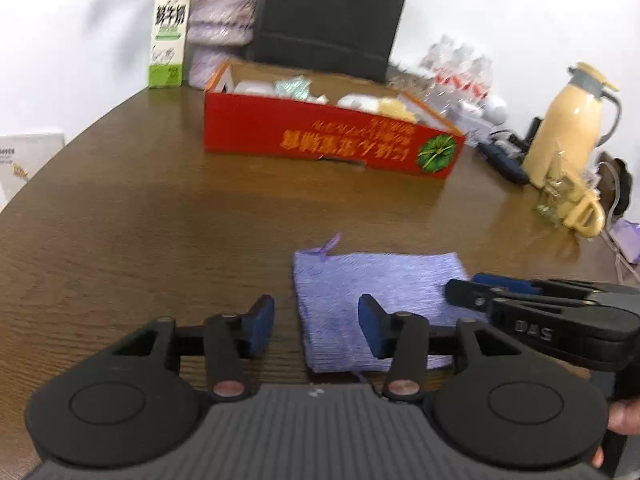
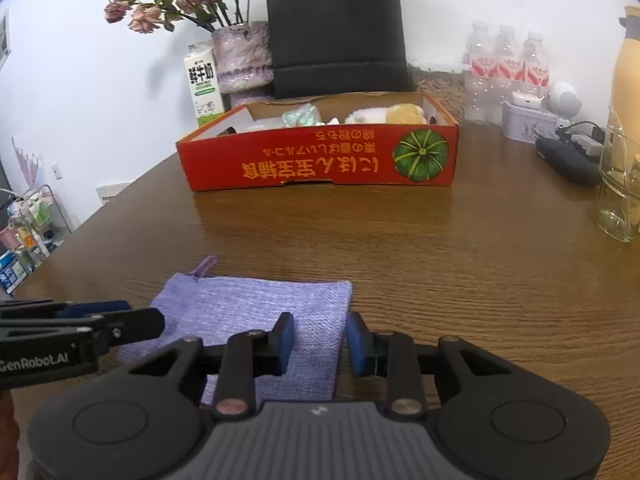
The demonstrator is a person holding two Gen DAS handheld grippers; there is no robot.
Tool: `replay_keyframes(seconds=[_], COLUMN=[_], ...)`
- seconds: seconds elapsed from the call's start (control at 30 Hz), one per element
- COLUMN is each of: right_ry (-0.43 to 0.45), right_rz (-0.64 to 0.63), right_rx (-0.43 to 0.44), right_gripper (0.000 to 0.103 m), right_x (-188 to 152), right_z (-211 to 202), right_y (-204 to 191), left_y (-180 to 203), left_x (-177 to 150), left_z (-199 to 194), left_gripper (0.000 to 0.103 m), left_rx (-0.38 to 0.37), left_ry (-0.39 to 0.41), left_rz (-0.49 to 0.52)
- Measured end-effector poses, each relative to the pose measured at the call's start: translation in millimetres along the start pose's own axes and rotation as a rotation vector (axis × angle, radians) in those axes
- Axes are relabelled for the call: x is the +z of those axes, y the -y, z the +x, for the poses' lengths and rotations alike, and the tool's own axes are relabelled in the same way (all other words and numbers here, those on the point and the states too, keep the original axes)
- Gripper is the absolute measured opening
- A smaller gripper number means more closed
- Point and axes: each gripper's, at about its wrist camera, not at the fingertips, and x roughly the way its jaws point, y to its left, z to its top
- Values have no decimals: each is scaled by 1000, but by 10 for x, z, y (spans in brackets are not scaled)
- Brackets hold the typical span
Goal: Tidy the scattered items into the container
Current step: 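Grasp the purple pouch with the left tool while right tool grips its other edge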
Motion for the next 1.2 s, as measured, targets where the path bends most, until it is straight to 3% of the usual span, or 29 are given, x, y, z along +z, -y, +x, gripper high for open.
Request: replay_keyframes(seconds=[0.13, 0.17, 0.2, 0.3, 0.4, 0.7, 0.93, 1.2], right_ry=[16, 26, 29, 25, 39, 131, 198, 249], right_rz=[-76, -103, -113, -110, -112, -49, 5, 31], right_rx=[-36, -48, -51, -31, -26, 52, 92, 80], right_gripper=[28, 28, 24, 5, 4, 4, 4, 4], right_x=[-47, -64, -62, -40, -70, -217, -397, -603], right_z=[14, 17, 24, 35, -35, -639, -1072, -1433], right_y=[-100, -138, -151, -157, -207, -146, 39, 259], left_y=[74, 110, 149, 213, 218, 502, 776, 1132], left_x=[-8, -15, -28, -89, -115, -178, -266, -378], left_z=[33, 35, 33, 2, -106, -612, -858, -1017], left_gripper=[46, 36, 27, 18, 13, 12, 12, 12], left_rx=[6, 1, 0, 2, -5, 1, 23, 13], left_ry=[20, 20, 18, 31, 48, 118, 122, 129], left_rz=[27, 37, 50, 66, 44, 98, 131, 209])
